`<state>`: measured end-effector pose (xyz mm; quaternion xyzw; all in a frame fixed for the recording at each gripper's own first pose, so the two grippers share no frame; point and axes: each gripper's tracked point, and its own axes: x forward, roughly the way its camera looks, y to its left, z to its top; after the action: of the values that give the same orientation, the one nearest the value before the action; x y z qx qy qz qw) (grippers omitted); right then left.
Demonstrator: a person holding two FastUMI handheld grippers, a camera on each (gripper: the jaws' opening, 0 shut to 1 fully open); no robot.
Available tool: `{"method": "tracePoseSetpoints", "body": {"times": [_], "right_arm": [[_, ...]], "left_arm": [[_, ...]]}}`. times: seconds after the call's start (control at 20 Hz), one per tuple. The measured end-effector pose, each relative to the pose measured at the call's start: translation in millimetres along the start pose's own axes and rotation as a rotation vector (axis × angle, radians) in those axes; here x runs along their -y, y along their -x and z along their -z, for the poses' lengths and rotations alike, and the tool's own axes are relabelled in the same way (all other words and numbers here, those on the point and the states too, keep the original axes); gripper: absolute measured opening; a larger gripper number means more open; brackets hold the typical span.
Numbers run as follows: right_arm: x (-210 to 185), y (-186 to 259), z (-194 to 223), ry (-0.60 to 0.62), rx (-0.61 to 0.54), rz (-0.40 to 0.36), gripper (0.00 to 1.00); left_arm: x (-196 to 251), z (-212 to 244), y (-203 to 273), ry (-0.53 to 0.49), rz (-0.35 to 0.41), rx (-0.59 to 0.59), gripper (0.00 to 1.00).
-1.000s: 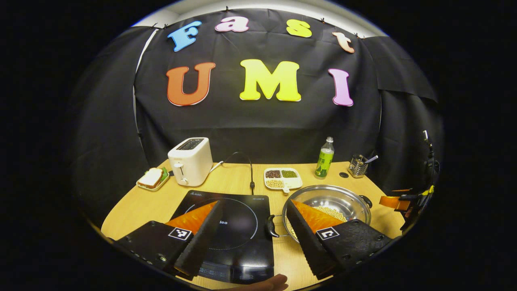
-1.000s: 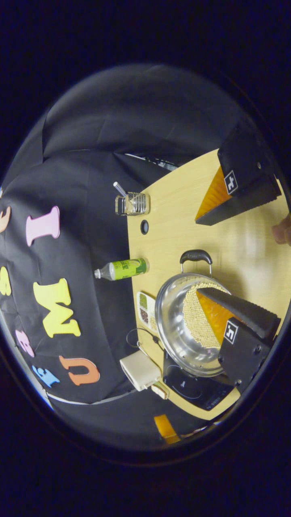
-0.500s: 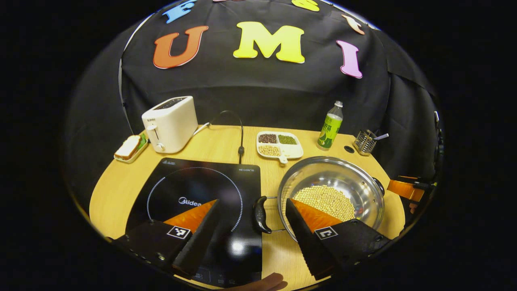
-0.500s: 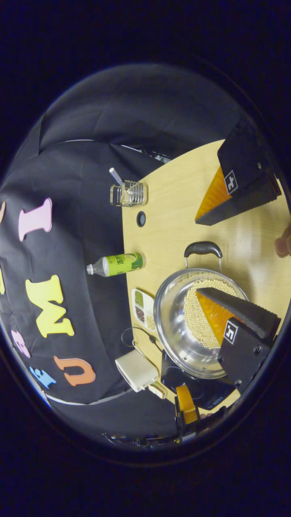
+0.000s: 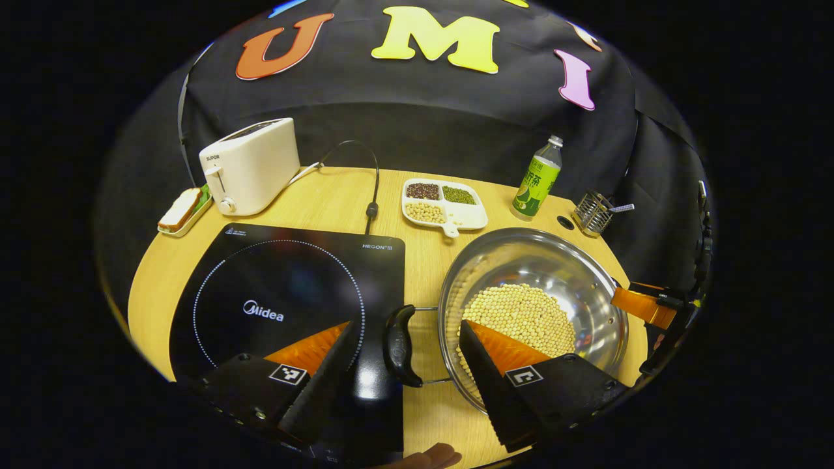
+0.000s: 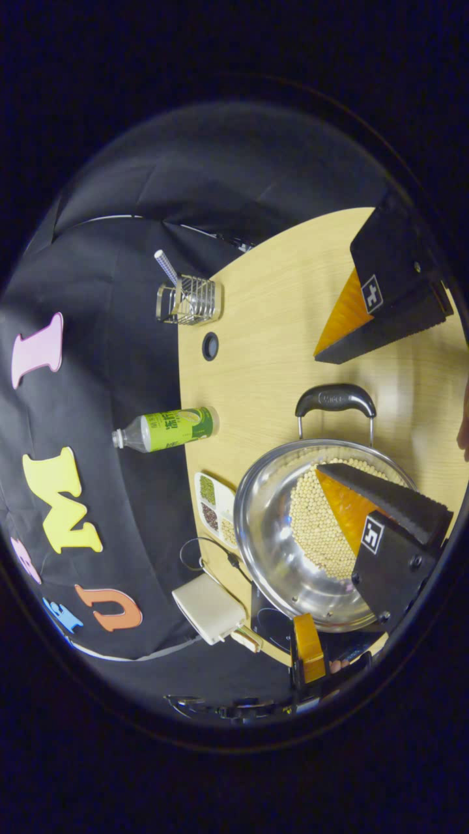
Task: First push the handle of the pot to place it horizontally, then grasp the pot with both hands and set it on the induction cooktop.
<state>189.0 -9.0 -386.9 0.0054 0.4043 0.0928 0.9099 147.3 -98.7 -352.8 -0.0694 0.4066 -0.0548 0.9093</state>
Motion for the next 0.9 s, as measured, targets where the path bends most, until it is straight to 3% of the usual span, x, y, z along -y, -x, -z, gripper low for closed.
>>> {"method": "tracePoseSetpoints", "body": {"times": [0.15, 0.3, 0.35, 0.4, 0.5, 0.6, 0.65, 0.7, 0.75, 0.9], "right_arm": [[-6, -6, 2, -0.009, -0.009, -0.027, 0.87], [-6, -13, 0, -0.004, -0.017, -0.029, 0.81], [-7, -16, 1, -0.005, -0.023, -0.028, 0.8], [-6, -19, 2, -0.003, -0.031, -0.026, 0.75], [-2, -24, 2, 0.0, -0.041, -0.009, 0.71], [0, -26, 4, 0.003, -0.048, 0.0, 0.63], [-1, -25, 3, 0.014, -0.051, 0.0, 0.65], [-1, -25, 3, 0.013, -0.053, 0.0, 0.67], [-1, -25, 3, 0.018, -0.054, 0.0, 0.65], [2, -19, 7, -0.01, -0.07, 0.021, 0.63]], "left_arm": [[3, 3, -4, -0.008, 0.0, -0.027, 0.93], [1, 4, -7, -0.011, -0.011, -0.035, 0.84], [-1, 4, -7, -0.011, -0.016, -0.038, 0.95], [-3, 3, -8, -0.01, -0.02, -0.04, 0.75], [-2, 4, -8, 0.004, -0.009, -0.044, 0.68], [-2, 3, -9, 0.029, -0.008, -0.045, 0.7], [-2, 3, -9, 0.022, -0.01, -0.047, 0.59], [-3, 2, -9, 0.021, -0.012, -0.047, 0.58], [-3, 3, -9, 0.011, -0.013, -0.053, 0.46], [0, 2, -10, -0.001, -0.006, -0.064, 0.65]]}}
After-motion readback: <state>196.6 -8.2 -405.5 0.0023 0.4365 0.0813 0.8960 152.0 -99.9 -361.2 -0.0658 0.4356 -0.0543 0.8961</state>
